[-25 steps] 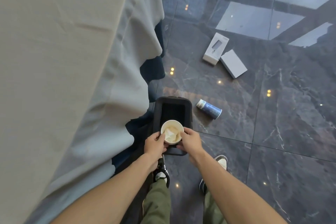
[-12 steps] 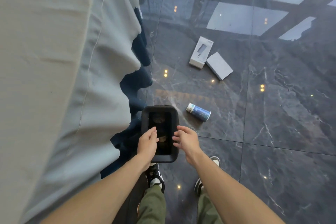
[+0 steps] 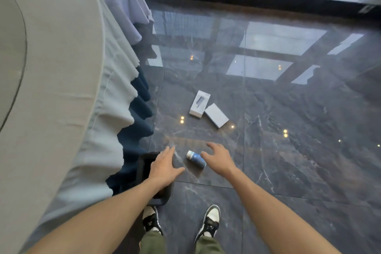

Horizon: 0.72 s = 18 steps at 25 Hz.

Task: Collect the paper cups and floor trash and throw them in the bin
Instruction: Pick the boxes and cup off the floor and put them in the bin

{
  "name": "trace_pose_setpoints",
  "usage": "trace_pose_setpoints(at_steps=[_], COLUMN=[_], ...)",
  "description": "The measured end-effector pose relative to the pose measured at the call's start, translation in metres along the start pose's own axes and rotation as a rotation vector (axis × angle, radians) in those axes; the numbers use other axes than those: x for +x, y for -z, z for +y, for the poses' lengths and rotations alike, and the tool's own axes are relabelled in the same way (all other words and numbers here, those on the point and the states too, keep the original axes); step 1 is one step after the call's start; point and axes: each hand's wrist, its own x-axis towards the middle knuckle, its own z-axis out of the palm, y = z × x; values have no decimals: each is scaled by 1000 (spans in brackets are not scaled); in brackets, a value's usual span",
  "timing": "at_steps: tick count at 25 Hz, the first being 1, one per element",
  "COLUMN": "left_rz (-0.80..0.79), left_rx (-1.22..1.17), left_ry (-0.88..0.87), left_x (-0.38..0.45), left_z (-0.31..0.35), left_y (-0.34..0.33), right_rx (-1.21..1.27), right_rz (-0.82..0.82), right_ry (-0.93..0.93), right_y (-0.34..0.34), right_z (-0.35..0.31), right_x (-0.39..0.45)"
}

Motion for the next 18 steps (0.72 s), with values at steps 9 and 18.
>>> trace_pose_setpoints(at_steps=[9,18], left_rz=[100,95], left_rx=[37,-21], left_ry=[-83,34], left_x=[-15,88], left_z=[116,157], left_y=[7,35], right_rx=[-320,-502], right_rz=[158,172], right_ry=[172,165], right_y=[134,184], right_z=[-5,0], right_x=[-8,91])
